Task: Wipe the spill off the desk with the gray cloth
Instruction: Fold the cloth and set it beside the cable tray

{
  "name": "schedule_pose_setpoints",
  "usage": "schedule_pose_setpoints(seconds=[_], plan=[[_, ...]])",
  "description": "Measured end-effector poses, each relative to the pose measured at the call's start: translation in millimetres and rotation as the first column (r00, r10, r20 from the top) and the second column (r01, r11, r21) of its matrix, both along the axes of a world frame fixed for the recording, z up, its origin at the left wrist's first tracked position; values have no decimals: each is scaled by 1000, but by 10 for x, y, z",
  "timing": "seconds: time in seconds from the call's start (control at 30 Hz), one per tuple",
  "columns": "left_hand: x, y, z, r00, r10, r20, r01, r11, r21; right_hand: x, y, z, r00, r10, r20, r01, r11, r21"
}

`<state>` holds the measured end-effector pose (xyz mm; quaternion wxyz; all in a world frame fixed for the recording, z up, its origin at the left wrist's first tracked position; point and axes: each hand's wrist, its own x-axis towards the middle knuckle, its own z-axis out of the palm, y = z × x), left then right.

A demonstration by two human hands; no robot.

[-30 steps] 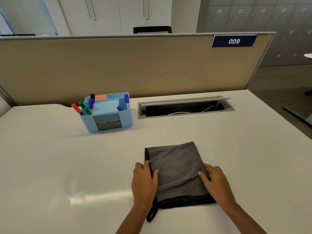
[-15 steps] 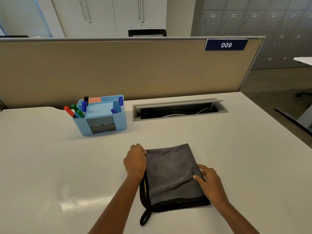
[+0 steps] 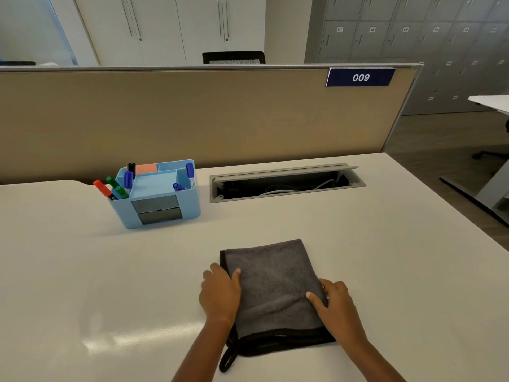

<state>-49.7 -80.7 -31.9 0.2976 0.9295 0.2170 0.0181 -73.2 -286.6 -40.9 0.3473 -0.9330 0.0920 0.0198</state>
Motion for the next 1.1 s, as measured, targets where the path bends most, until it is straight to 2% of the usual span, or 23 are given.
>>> schedule_pose_setpoints(seconds=[0.13,0.23,0.33,0.43,0.57,0.67,0.87,1.1], plan=[[-163,-34,2,992,-16,-129,-1,992,-126,118,58,31,998,-63,-12,64,991,121],[-126,-12,38,985,-62,-163,25,974,-225,212,70,48,998,-58,-19,60,981,184],[-77,-44,98,992,-91,-91,66,966,-251,283,28,76,999,-51,-12,52,962,268],[22,-123,235,991,-131,38,137,935,-328,405,-44,149,995,-82,59,61,954,292],[324,-288,428,967,-202,157,245,906,-345,702,-221,324,979,-124,160,78,961,264],[614,-460,556,959,-210,193,272,877,-397,955,-405,457,969,-138,205,93,973,211],[1133,-915,618,971,-200,128,237,781,-577,1471,-834,621,953,-210,218,194,977,93],[1513,-1431,480,983,-157,93,180,741,-646,1847,-1257,615,941,-287,180,292,956,-6]])
